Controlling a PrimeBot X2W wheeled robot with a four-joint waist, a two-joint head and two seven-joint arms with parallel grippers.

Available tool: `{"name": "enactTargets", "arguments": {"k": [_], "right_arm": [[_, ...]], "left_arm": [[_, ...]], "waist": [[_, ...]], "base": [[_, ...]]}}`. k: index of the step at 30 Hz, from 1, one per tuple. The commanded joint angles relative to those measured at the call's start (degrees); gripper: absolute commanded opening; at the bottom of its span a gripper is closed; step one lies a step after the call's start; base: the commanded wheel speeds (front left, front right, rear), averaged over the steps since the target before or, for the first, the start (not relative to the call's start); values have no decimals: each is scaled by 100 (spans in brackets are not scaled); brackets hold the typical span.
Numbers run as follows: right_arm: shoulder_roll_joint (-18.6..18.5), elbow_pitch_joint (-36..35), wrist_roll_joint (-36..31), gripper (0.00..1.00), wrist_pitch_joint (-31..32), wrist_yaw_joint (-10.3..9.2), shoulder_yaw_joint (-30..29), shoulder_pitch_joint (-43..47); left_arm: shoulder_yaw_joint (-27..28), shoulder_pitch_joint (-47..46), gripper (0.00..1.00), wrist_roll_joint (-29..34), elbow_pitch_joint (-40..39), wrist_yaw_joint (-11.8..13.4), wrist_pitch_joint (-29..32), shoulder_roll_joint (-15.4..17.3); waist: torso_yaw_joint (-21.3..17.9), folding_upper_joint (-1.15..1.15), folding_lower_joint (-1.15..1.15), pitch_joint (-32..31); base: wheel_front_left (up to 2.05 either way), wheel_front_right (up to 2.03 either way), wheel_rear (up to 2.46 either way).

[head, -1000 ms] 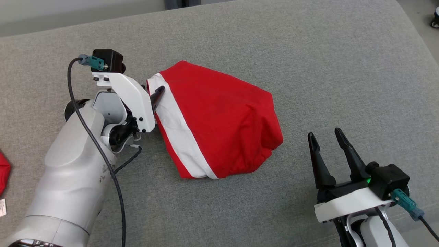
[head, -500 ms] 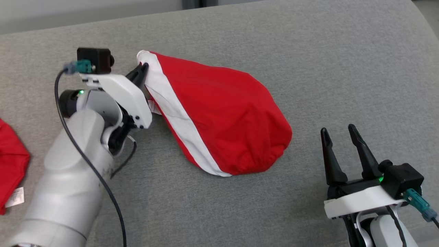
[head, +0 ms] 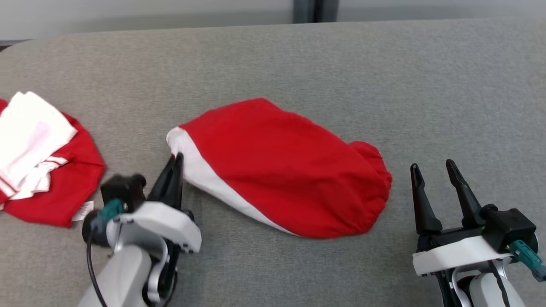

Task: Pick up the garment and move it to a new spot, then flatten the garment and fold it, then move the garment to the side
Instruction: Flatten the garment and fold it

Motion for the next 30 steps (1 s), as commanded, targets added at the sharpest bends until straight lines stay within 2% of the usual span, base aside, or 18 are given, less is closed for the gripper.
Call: {"name": "enactTargets", "arguments": {"k": [1, 7, 10, 15, 18, 19, 20, 21, 30], "right_arm": [[-37, -36, -53, 100, 36, 11, -26, 44], [-37, -102, -97, 100, 148, 11, -79, 115], [-36, -150, -92, 100, 195, 11, -82, 135], [-37, -200, -61, 100, 233, 11, -78, 212], [-36, -204, -42, 100, 245, 11, -70, 242], [-37, -200, -42, 100, 251, 11, -68, 241], [-36, -191, -39, 100, 261, 11, -55, 245], [-36, -194, -36, 100, 253, 11, -58, 253], [-36, -270, -41, 100, 266, 11, -155, 353]], "left_arm": [[8, 144, 0, 23, -146, 78, -17, 4], [-42, 1223, 0, 82, -1315, 714, 123, 76], [-90, 1631, 0, 48, -1716, 940, 202, 42], [-120, 1907, 0, -13, -1890, 1104, 291, 0], [-107, 1916, 0, -77, -1734, 1097, 350, -9], [-96, 1918, 13, -120, -1648, 1093, 375, -13], [-77, 1922, 52, -132, -1585, 1102, 360, -17], [-55, 1927, 100, -155, -1520, 1127, 347, -18], [98, 1718, 100, 100, -1426, 1133, 26, 265]], "waist": [[146, 0, 0, -84], [335, 0, 0, -201], [357, 0, 0, -249], [323, 0, 0, -313], [255, 0, 0, -363], [225, 0, 0, -383], [186, 0, 0, -414], [151, 0, 0, -437], [39, 0, 0, -586]], "base": [[0, 0, 0], [0, 0, 0], [0, 0, 0], [0, 0, 0], [0, 0, 0], [0, 0, 0], [0, 0, 0], [0, 0, 0], [0, 0, 0]]}}
